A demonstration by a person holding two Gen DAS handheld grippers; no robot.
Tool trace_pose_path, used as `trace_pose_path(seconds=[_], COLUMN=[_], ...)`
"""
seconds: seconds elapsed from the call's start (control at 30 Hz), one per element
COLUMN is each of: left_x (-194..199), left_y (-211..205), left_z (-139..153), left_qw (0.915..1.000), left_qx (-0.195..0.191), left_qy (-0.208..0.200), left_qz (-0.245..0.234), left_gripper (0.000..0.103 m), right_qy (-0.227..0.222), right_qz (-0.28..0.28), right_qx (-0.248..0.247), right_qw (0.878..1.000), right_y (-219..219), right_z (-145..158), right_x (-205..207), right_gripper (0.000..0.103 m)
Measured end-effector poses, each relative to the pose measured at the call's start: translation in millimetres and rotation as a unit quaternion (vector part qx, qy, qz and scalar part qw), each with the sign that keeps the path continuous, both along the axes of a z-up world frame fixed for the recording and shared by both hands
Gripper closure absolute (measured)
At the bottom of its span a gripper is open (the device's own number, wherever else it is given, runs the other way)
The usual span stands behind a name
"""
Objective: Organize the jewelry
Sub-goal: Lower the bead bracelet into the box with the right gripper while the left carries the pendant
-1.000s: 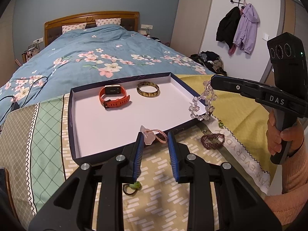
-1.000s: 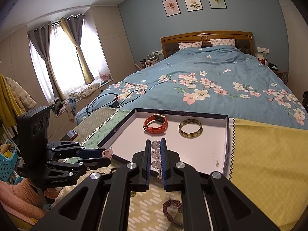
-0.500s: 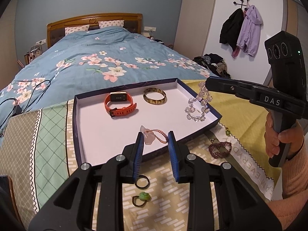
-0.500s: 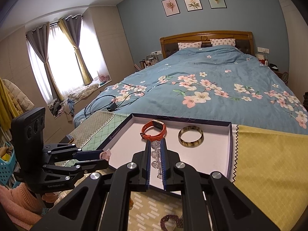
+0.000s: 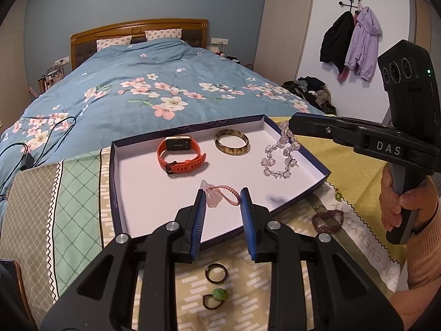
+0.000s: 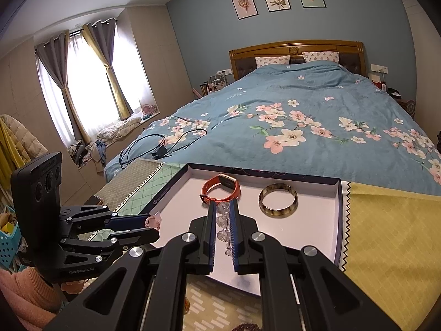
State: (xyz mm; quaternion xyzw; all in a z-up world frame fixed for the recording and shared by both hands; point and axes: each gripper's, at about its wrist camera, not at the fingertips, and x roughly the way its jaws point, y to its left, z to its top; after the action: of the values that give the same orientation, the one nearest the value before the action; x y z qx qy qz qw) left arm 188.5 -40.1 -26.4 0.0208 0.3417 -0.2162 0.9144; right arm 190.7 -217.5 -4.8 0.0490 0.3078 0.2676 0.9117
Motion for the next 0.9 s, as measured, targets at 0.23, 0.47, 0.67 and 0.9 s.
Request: trace_pose_path(seconds=[0.23, 0.47, 0.67, 0.9], left_x=[12.9, 25.5, 37.4, 49.7], left_y=[0.6, 2.3, 3.2, 1.0], left_z=[-4.8, -8.6, -11.5, -17.0], left_qw=[0.9999, 0.9996, 0.9992, 0.9985], left_qx=[0.008, 0.016, 0.024, 0.036], left_qy=[0.004, 0.007, 0.010, 0.016], left_qz=[0.010, 0.022, 0.031, 0.039], left_gripper=[0.077, 0.077, 0.077, 0.077], right_qy=[0.010, 0.020, 0.026, 0.033], right_qz=[-0.005, -0.012, -0.015, -0.016], right_qx=[0.003, 0.005, 0.004, 0.005], right_qw=[1.000, 1.000, 1.000, 0.999], right_y=[1.4, 0.1, -0.4, -0.1], right_z=[-6.4, -12.9, -16.5, -20.3], right_x=[12.0, 20.5, 27.6, 36.3], right_gripper=[0.095, 0.095, 0.095, 0.095])
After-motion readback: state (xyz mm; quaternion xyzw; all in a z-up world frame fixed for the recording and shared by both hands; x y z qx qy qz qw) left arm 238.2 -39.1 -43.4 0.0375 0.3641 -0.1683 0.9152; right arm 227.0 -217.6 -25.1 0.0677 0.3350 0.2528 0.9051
